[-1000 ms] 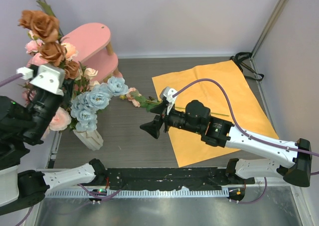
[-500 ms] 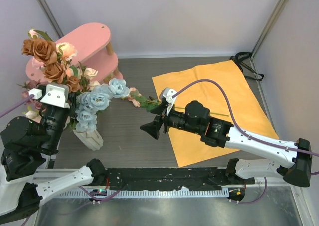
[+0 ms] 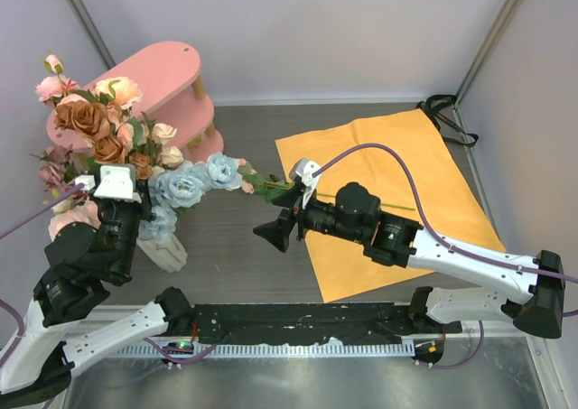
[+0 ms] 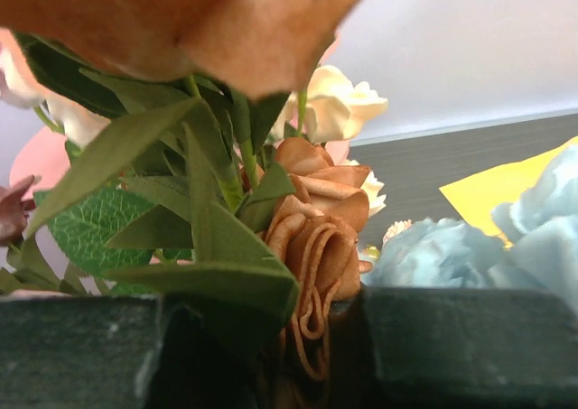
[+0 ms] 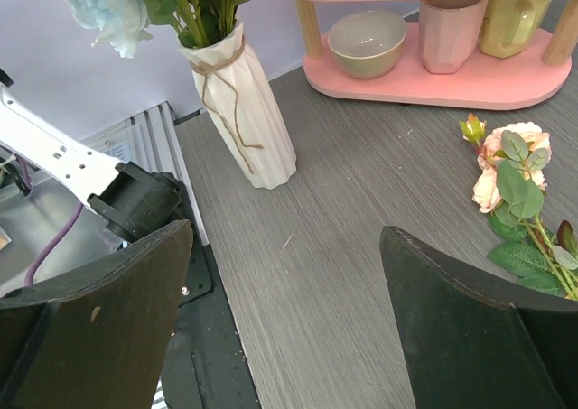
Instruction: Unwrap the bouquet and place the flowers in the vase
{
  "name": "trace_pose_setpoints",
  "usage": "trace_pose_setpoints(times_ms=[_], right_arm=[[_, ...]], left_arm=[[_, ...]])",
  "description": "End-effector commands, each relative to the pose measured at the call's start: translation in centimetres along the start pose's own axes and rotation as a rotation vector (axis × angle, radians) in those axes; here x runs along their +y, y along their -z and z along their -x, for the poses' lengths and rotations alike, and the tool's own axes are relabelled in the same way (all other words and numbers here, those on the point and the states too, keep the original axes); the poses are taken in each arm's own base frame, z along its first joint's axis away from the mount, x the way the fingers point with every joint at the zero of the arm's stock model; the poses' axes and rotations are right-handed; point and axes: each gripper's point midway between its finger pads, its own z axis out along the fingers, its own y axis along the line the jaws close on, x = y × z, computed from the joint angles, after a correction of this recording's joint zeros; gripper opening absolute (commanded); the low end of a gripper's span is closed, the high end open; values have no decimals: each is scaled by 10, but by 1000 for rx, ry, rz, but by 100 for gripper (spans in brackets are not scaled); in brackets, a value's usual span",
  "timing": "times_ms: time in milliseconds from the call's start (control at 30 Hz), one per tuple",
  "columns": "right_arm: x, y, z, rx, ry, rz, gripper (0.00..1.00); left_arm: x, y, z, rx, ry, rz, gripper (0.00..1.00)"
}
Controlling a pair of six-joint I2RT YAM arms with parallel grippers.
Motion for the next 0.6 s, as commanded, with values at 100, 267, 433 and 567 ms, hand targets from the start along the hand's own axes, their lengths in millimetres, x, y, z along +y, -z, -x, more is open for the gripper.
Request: trace_pose_setpoints(times_ms=[100,267,433,567], right_arm=[[1,-2,9,-46,-4,5,91],[1,-2,7,-43,-9,6,91],[0,-2,6,-41,-11,6,91],[0,-1,7,-46,-11,0,91]], left_arm=[[13,5,-21,29,108,106,0],[16,7,-34,52,103,131,1],[20,13,-34,59,145,122,38],[29,22,-23,57,250,112,64]])
